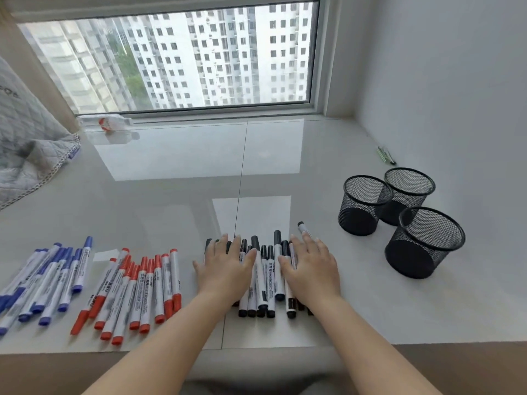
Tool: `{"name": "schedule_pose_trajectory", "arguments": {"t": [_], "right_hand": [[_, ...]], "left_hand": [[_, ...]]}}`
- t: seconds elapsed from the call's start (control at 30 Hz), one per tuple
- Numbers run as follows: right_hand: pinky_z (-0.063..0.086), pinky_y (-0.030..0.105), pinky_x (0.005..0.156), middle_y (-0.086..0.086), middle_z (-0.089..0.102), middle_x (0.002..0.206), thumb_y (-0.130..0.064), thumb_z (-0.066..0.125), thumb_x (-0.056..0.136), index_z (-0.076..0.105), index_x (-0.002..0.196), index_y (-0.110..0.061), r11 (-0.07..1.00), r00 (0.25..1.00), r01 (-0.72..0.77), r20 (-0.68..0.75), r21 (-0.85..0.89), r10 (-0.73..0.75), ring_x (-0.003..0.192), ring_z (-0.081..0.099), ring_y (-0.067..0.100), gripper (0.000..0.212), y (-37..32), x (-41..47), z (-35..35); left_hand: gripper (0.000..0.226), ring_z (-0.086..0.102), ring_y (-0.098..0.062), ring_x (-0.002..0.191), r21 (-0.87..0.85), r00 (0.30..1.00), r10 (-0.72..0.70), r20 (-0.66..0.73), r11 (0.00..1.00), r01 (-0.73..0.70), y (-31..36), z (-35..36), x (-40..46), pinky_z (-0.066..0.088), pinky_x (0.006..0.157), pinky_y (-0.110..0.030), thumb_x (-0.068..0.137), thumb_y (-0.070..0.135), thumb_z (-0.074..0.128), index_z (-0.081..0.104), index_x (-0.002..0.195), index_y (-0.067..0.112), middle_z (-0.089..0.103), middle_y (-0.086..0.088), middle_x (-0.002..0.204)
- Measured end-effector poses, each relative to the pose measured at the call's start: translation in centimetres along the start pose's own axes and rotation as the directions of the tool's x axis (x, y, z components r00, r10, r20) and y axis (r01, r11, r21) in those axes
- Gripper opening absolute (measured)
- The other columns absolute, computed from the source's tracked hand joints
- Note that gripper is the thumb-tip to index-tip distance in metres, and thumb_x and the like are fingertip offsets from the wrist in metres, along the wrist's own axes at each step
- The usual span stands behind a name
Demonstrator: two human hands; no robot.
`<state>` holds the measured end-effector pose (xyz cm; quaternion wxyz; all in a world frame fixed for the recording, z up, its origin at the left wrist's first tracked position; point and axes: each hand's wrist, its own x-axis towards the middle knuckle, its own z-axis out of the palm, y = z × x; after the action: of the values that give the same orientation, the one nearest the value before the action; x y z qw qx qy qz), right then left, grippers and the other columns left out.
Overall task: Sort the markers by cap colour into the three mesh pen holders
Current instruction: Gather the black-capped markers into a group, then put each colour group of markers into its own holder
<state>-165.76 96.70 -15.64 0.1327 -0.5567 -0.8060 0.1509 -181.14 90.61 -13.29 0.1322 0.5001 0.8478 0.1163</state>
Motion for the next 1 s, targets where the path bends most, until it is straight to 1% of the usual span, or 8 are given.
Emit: {"name": "schedule_pose_trajectory", "arguments": {"t": [0.13, 0.27, 0.37, 0.5, 0.6, 0.77, 0.9, 1.0], "right_hand": [[0.024, 0.035, 0.111, -0.007, 0.028, 0.151, -0.046, 0.04, 0.092, 0.036, 0.14, -0.023, 0.989, 0.994, 0.039, -0.111, 0.14, -0.023, 0.137, 0.025, 0.018, 0.053, 0.5, -0.1, -1.2], [0.039, 0.037, 0.098, 0.004, 0.056, 0.122, -0.022, 0.057, 0.084, 0.055, 0.12, -0.013, 0.939, 0.898, 0.146, -0.44, 0.311, 0.006, 0.115, 0.048, 0.025, 0.038, 1.2, -1.0, -4.3], [0.035, 0.032, 0.095, 0.009, 0.059, 0.113, -0.019, 0.053, 0.077, 0.059, 0.111, -0.008, 0.956, 0.747, 0.149, -0.663, 0.251, 0.058, 0.108, 0.051, 0.029, 0.037, 2.7, -1.6, -6.5], [0.033, 0.041, 0.101, 0.014, 0.055, 0.124, -0.012, 0.06, 0.071, 0.052, 0.118, -0.012, 0.999, 0.626, 0.031, -0.78, 0.005, -0.016, 0.122, 0.042, 0.031, 0.047, 6.1, -2.0, -7.9], [0.029, 0.043, 0.105, 0.017, 0.047, 0.132, -0.014, 0.065, 0.071, 0.047, 0.125, -0.013, 0.998, 0.58, -0.06, -0.815, -0.013, 0.024, 0.126, 0.037, 0.033, 0.056, 8.7, -2.0, -8.6], [0.022, 0.036, 0.11, 0.024, 0.038, 0.141, -0.021, 0.078, 0.07, 0.033, 0.138, 0.004, 0.956, 0.572, -0.074, -0.773, 0.285, 0.275, 0.131, 0.031, 0.032, 0.085, 11.9, -1.6, -8.4], [0.026, 0.044, 0.113, 0.02, 0.025, 0.147, -0.019, 0.084, 0.064, 0.017, 0.144, 0.002, 0.816, 0.595, -0.062, -0.635, 0.575, 0.493, 0.138, 0.021, 0.025, 0.106, 13.2, -1.3, -6.9], [0.03, 0.035, 0.111, 0.008, 0.024, 0.146, -0.019, 0.085, 0.063, 0.009, 0.148, -0.012, 0.697, 0.654, -0.087, -0.487, 0.712, 0.579, 0.137, 0.025, 0.015, 0.114, 13.9, -1.4, -5.9]], "left_hand": [[0.058, 0.003, -0.021, 0.143, 0.009, 0.999, 0.003, -0.039, 1.0, -0.002, 1.2, -0.4, 1.0, 0.007, 0.113, -0.054, 0.093, 0.056, 0.021, 0.02, 0.145, 0.03, 0.013, 0.002, 0.155], [0.058, 0.006, -0.02, 0.142, -0.028, 0.991, 0.101, -0.082, 0.994, -0.104, 4.3, -0.6, 2.0, 0.012, 0.115, -0.048, 0.094, 0.053, 0.027, 0.021, 0.145, 0.025, 0.017, 0.0, 0.154], [0.059, 0.01, -0.018, 0.141, -0.12, 0.97, 0.221, -0.098, 0.965, -0.232, 7.6, -0.4, 2.7, 0.014, 0.114, -0.039, 0.093, 0.044, 0.04, 0.023, 0.145, 0.022, 0.02, 0.0, 0.152], [0.064, 0.018, -0.016, 0.138, -0.244, 0.932, 0.355, -0.072, 0.9, -0.362, 11.8, 0.5, 3.3, 0.023, 0.109, -0.032, 0.089, 0.037, 0.052, 0.024, 0.144, 0.02, 0.023, 0.001, 0.149], [0.071, 0.029, -0.016, 0.135, -0.315, 0.92, 0.389, -0.052, 0.868, -0.385, 14.3, 1.4, 4.3, 0.027, 0.106, -0.029, 0.084, 0.037, 0.06, 0.025, 0.144, 0.019, 0.028, 0.001, 0.147], [0.086, 0.037, -0.015, 0.132, -0.5, 0.94, 0.341, 0.01, 0.816, -0.29, 17.0, 2.9, 6.1, 0.032, 0.108, -0.033, 0.076, 0.036, 0.071, 0.023, 0.145, 0.018, 0.034, 0.001, 0.148], [0.093, 0.039, -0.011, 0.13, -0.598, 0.942, 0.334, 0.026, 0.76, -0.253, 17.8, 4.2, 7.4, 0.034, 0.101, -0.025, 0.069, 0.032, 0.078, 0.024, 0.143, 0.018, 0.036, 0.004, 0.146], [0.091, 0.041, -0.008, 0.128, -0.651, 0.935, 0.354, 0.008, 0.711, -0.264, 18.2, 4.8, 7.9, 0.037, 0.106, -0.033, 0.065, 0.03, 0.082, 0.028, 0.139, 0.022, 0.041, 0.011, 0.139]]}}
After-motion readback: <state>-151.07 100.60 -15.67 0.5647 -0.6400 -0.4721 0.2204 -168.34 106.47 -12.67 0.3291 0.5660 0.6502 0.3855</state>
